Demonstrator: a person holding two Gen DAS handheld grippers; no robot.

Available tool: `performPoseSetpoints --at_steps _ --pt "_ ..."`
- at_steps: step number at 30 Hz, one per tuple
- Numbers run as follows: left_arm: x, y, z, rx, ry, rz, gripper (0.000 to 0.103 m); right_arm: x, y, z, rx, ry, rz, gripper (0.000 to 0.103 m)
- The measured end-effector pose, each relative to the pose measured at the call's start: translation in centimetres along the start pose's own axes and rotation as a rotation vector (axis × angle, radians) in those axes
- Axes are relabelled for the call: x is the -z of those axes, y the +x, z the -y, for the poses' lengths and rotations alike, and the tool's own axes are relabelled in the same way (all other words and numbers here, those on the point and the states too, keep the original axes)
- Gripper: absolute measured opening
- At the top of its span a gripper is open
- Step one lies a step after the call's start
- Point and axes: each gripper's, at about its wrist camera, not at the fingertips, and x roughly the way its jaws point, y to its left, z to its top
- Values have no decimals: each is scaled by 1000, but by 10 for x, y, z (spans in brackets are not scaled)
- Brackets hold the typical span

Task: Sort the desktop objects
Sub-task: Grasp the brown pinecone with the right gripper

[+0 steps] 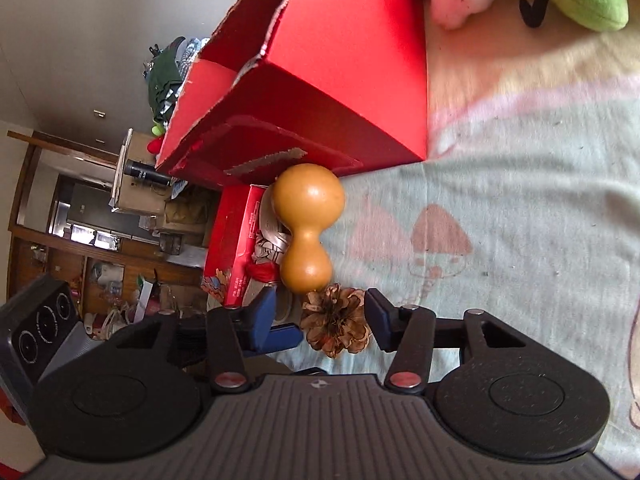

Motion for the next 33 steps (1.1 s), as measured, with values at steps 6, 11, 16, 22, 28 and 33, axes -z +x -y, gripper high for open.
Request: performPoseSetpoints --at_steps 6,11,16,22,28,33 --pt "3 2 -1 -31 4 3 52 1 14 4 14 -12 -41 53" --pt "5 13 3 -53 22 -4 54 0 19 13 8 17 -60 51" --pt "2 16 15 -18 66 -17 45 -1 5 19 19 33 -44 49" --pt "-17 18 48 23 179 13 43 -1 -27 30 42 68 29 48" --pt "-60 -4 81 82 289 126 43 -12 -78 28 64 85 215 48" --pt "-99 -38 90 89 352 257 43 -35 -120 6 72 50 378 48"
